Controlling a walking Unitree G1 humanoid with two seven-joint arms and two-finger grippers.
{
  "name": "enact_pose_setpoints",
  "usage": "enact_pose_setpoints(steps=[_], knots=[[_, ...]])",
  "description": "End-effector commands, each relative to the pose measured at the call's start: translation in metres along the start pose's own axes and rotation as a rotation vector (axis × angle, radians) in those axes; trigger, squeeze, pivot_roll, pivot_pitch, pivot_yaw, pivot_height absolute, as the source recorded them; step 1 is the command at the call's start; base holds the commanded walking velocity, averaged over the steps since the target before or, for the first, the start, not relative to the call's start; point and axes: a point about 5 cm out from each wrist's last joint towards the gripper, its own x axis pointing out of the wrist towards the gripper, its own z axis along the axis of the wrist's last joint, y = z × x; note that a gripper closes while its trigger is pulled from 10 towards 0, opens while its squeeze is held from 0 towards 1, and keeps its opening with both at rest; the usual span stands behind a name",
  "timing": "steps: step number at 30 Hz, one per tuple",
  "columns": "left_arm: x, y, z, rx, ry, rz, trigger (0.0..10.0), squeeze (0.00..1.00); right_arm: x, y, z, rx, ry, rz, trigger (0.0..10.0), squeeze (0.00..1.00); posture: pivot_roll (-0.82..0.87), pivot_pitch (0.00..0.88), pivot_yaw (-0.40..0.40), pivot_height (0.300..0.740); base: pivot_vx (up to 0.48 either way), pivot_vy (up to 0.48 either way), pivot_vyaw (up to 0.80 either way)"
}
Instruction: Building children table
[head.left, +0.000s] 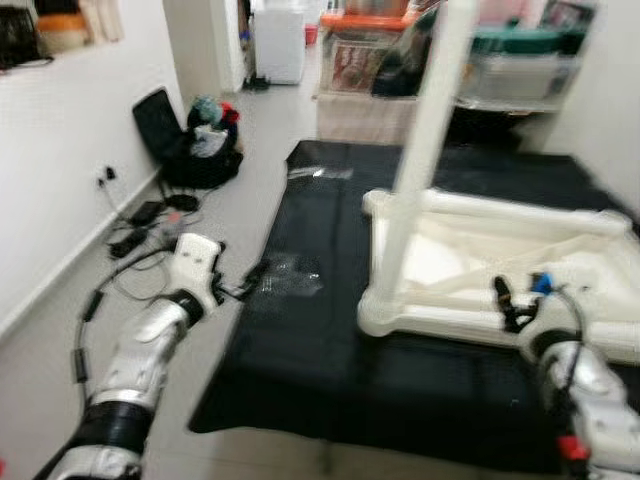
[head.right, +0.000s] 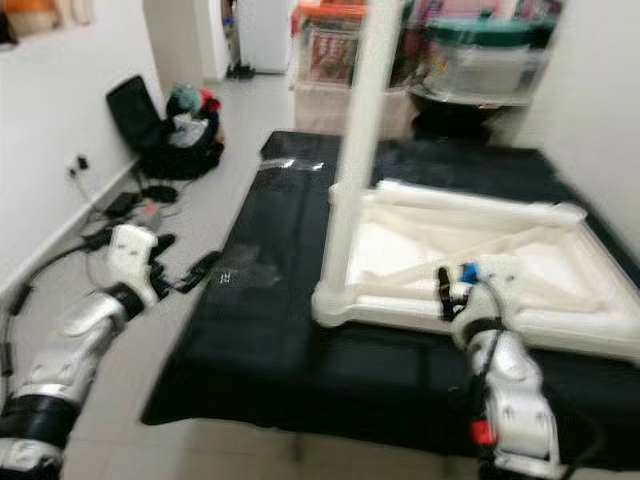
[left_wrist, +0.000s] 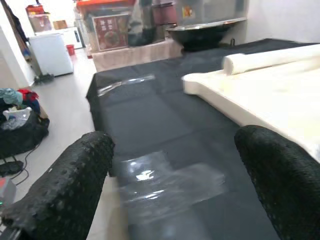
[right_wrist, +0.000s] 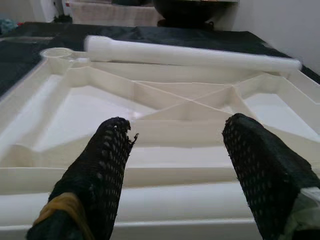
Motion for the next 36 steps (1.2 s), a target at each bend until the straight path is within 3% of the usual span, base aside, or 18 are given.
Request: enact_pose_setpoints(steps=[1,15,36], knots=[[0.002,-0.010,0.002,0.001,-0.019,-0.024,10.0,0.00,0.001,-0.004,0.004,-0.008,-0.023,-0.021,10.0,0.00,0.04,0.000,-0.038,0.740,0.000,-0.431,0.00],[-0.002,-0.026,0.005,0.002,-0.052,-0.002,10.0,0.00,0.008,-0.002,0.019,-0.010,-0.123,-0.045,10.0,0.00,0.04,0.000,-0.044,0.740,0.000,-0.413,0.00],[0.004,-0.027,0.011,0.054,-0.046,0.098,10.0,0.00,-0.001,0.028,0.009,0.008,-0.147,-0.004,10.0,0.00,0.03,0.000,-0.040,0.740,0.000,-0.042,0.00]])
